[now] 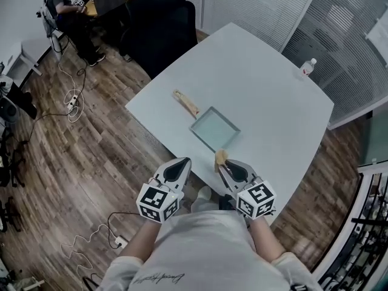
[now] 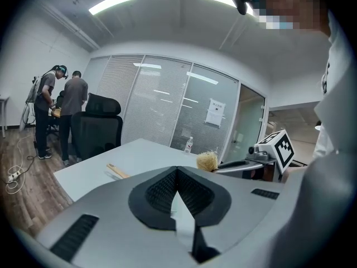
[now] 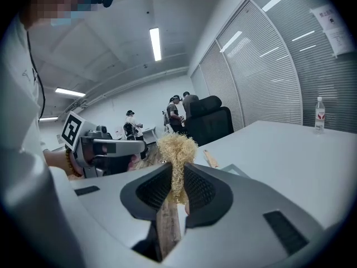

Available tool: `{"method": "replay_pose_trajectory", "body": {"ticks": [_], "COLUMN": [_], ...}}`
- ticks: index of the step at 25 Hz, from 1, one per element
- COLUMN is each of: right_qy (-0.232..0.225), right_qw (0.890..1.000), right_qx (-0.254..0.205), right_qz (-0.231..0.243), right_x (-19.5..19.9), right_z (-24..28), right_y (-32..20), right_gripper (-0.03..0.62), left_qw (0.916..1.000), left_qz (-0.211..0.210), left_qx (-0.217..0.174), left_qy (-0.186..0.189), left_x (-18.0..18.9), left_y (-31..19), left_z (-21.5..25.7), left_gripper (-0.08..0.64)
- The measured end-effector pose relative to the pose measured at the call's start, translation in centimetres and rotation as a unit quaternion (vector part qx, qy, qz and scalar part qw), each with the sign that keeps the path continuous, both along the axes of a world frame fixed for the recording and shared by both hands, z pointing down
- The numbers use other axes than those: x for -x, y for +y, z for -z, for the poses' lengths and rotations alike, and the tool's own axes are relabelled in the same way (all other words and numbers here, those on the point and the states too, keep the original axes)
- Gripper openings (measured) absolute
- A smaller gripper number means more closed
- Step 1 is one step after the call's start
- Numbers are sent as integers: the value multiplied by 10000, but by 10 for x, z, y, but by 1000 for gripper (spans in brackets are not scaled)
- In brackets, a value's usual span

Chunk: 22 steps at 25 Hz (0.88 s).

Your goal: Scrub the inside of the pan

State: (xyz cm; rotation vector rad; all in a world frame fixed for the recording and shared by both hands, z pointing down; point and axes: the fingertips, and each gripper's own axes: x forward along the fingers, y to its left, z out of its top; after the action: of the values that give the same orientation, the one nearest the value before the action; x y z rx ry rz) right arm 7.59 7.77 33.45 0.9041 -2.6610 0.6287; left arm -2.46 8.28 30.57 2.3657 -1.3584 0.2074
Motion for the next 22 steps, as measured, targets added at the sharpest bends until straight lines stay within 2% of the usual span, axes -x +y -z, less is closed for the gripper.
{"method": "replay_pose_trajectory", "body": {"ticks": [9, 17, 22], "right_qy": [-38, 12, 88], "right_qw": [9998, 9987, 9974], "right_qx": [124, 200, 237], "right_qz": [-127, -460, -673], "right_x": [-9, -6, -3], "right_z": [-10, -16, -16], "right_y": [-16, -34, -50], "right_gripper": [77, 77, 77], "left_qw": [9999, 9989, 9964], "left_qz": [-61, -423, -794], "left_qx": [137, 162, 56], "left_qy": [7, -88, -281], "left_x": [-2, 6, 18], "left_y": [-18, -46, -69], "left_z": [-9, -13, -12], "left_gripper": [11, 11, 11]}}
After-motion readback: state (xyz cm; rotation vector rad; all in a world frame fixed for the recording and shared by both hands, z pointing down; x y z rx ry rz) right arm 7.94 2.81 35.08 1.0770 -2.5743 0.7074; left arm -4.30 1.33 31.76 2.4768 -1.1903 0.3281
